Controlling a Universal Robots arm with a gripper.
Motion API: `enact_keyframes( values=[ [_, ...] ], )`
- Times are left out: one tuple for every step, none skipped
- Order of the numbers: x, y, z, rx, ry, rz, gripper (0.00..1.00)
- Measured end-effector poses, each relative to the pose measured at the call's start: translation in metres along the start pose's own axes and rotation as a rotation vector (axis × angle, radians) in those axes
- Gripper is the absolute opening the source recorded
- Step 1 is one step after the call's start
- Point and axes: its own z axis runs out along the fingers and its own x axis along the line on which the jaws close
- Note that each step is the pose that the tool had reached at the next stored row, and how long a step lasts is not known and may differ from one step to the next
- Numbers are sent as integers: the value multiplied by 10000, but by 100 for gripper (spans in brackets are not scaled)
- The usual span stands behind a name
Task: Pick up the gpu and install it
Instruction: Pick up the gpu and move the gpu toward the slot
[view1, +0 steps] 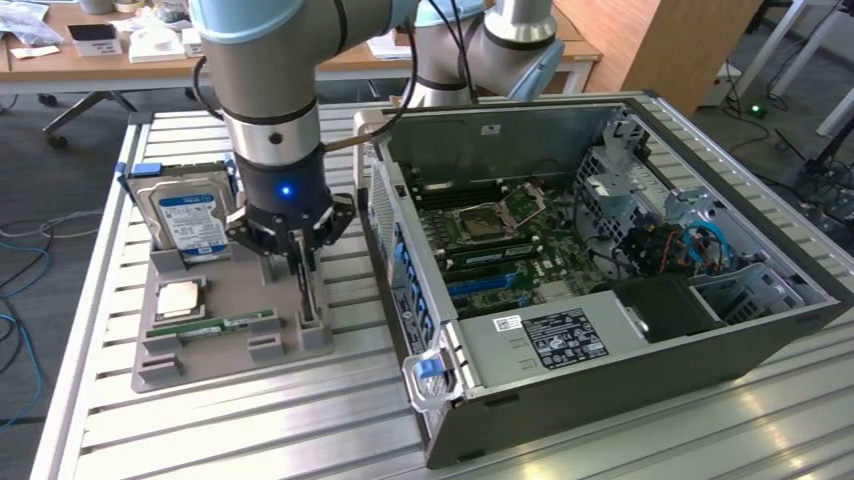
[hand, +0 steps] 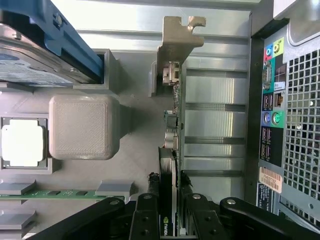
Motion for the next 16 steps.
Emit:
enact_keyframes(
  values=[
    [-1, 1, -32, 0, -1, 0, 26],
    [-2, 3, -65, -1, -1, 0, 26],
    [-3, 4, -96, -1, -2, 0, 26],
    [-4, 5, -129, 0, -2, 0, 26],
    [-5, 7, -164, -1, -3, 0, 26],
    [-6, 8, -202, -1, -3, 0, 26],
    [-7, 10, -241, -1, -3, 0, 26],
    [-8, 11, -280, 0, -2, 0, 26],
    [-9, 13, -323, 0, -2, 0, 26],
    [-10, 14, -362, 0, -3, 0, 26],
    [-11, 16, -402, -1, -4, 0, 26],
    [-12, 18, -442, -1, -3, 0, 26],
    [-13, 19, -483, 0, -3, 0, 26],
    [-14, 21, -524, 0, -3, 0, 26],
    [-15, 23, -564, -1, -3, 0, 26],
    [-16, 24, -604, -1, -3, 0, 26]
  ],
)
